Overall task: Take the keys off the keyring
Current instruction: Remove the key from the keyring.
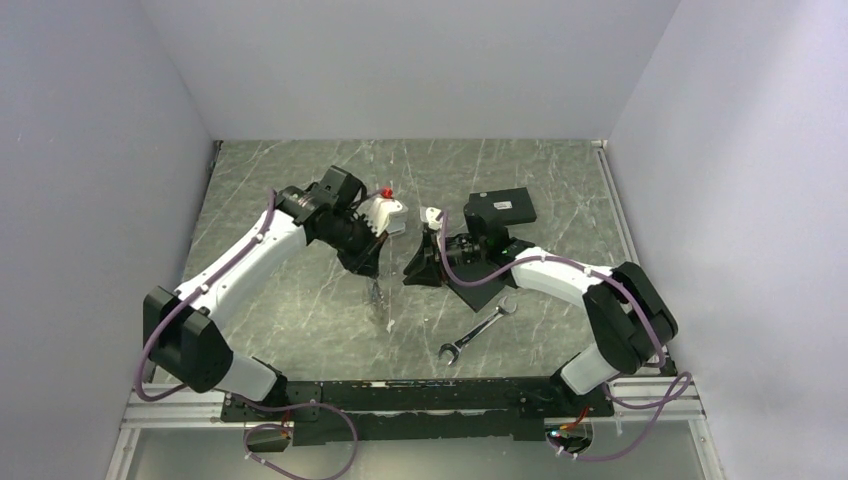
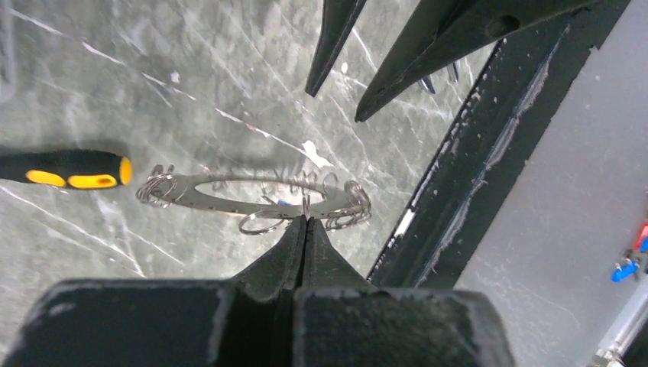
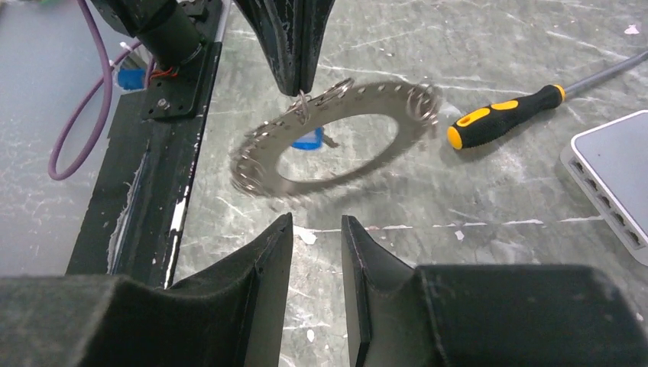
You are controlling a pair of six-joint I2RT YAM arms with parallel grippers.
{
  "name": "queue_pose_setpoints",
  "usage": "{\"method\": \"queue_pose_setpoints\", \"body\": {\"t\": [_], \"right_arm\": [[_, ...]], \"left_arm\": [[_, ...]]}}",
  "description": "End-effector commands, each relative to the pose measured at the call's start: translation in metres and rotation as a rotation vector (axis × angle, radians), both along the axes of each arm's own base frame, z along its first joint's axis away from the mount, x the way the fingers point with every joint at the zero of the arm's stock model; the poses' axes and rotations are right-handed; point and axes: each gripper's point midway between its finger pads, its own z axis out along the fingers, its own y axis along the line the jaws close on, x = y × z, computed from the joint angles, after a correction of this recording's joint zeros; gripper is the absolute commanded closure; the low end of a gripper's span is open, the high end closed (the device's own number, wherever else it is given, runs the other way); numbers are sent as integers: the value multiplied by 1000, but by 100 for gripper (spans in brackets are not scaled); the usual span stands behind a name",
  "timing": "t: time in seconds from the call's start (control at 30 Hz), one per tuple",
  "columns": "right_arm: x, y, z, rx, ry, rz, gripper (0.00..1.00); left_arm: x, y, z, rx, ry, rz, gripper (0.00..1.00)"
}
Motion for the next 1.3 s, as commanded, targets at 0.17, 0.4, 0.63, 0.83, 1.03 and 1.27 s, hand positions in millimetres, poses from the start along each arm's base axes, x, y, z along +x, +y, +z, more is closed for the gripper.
{"method": "queue_pose_setpoints", "body": {"t": [0.17, 0.4, 0.63, 0.83, 1.03, 1.27], "right_arm": [[7, -8, 27, -6, -111, -42, 69], [4, -9, 35, 17, -118, -54, 70], [13, -11, 42, 17, -183, -69, 71], [22, -11, 50, 23, -195, -98, 70], [27, -5, 58, 25, -209, -102, 67], [16, 4, 70, 25, -259, -66, 65]], "left_arm": [[-9, 35, -9, 107, -15, 158, 100], [50, 28, 55, 122, -196, 140, 100], [8, 13, 46, 98, 95, -61, 100], [13, 11, 32, 111, 119, -19, 100], [15, -7, 35, 34, 171, -2, 100], [7, -28, 45, -73, 303, -15, 100]]}}
